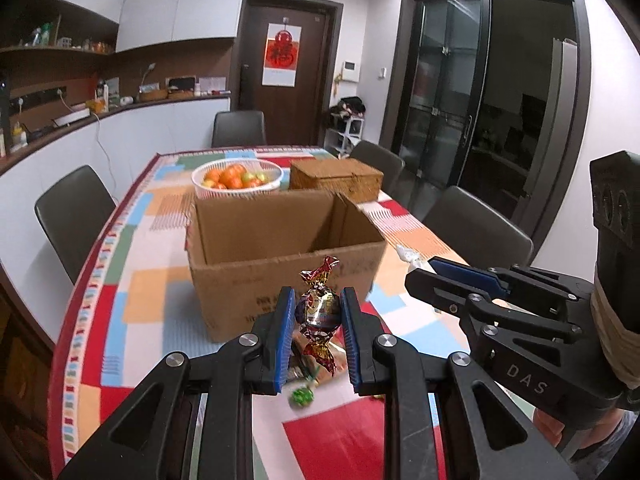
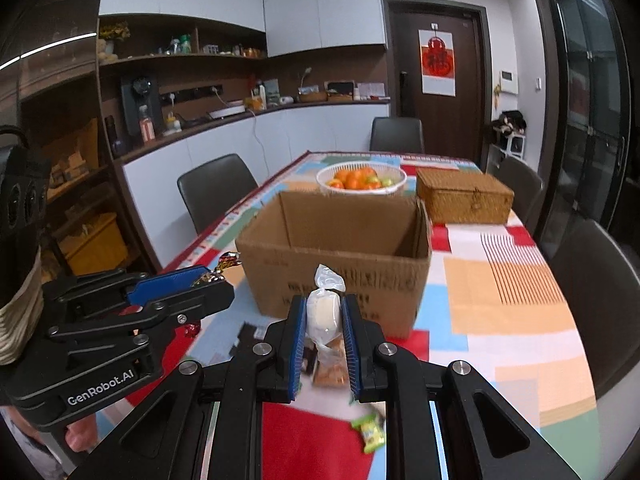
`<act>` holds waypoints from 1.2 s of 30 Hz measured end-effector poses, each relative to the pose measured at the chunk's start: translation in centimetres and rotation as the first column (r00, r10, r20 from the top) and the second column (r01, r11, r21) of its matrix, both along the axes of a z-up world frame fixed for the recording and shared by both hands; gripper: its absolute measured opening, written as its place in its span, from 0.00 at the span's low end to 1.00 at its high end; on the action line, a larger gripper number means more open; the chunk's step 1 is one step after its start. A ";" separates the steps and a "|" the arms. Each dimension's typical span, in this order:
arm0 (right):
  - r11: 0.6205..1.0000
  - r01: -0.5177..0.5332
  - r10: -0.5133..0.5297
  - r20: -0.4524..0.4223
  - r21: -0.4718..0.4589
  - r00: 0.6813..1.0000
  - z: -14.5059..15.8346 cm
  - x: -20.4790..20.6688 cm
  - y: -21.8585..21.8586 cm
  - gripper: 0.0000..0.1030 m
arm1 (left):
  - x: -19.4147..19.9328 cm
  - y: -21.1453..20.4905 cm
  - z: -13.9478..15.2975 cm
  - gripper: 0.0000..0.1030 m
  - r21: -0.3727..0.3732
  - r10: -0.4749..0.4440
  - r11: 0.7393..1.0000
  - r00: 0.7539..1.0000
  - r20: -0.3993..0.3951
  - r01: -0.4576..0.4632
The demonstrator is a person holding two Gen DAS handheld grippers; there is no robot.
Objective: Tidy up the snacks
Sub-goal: 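Carry the gold candy and white candy toward the cardboard box, then lower both candies into the box and open both tools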
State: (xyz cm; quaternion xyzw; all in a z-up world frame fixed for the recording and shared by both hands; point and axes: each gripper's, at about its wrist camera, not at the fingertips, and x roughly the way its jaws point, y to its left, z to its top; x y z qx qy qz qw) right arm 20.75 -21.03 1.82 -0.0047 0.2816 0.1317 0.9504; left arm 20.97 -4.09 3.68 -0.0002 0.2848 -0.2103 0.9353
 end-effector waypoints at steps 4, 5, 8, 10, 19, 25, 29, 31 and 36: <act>1.000 -0.004 0.004 0.004 0.006 1.000 0.6 1.5 0.3 0.19 | 1.0 0.3 0.8 0.23 0.010 0.014 1.000 1.000 0.020 -0.014; 1.000 -0.004 0.004 0.004 0.010 1.000 0.8 1.8 0.3 0.19 | 1.2 0.3 0.9 0.23 0.011 0.016 1.000 1.000 0.024 -0.017; 1.000 -0.008 0.008 0.007 0.006 1.000 1.3 2.9 0.6 0.19 | 2.1 0.6 1.3 0.23 0.017 0.026 1.000 0.999 0.039 -0.027; 1.000 -0.009 0.009 0.011 -0.003 1.000 1.6 3.6 0.8 0.19 | 2.9 0.8 1.4 0.23 0.020 0.035 0.999 0.999 0.040 -0.036; 1.000 -0.012 0.012 0.016 -0.027 1.000 2.6 7.8 1.6 0.19 | 7.4 1.6 1.2 0.23 0.027 0.070 0.997 0.997 0.020 -0.070; 0.999 -0.006 0.006 -0.007 -0.032 1.000 1.9 10.8 2.0 0.19 | 10.1 1.7 0.1 0.23 0.042 0.085 0.996 0.996 -0.014 -0.084; 0.999 -0.005 0.004 -0.034 -0.032 0.999 0.9 12.7 2.2 0.19 | 11.8 1.5 -1.0 0.23 0.062 0.093 0.994 0.995 -0.034 -0.090; 0.999 -0.004 0.003 -0.047 -0.032 0.999 0.4 13.6 2.2 0.19 | 12.6 1.4 -1.4 0.23 0.069 0.095 0.993 0.995 -0.042 -0.092; 1.000 0.000 -0.002 -0.071 -0.028 0.998 -0.8 15.1 2.1 0.19 | 14.3 0.8 -2.5 0.23 0.094 0.091 0.992 0.994 -0.063 -0.084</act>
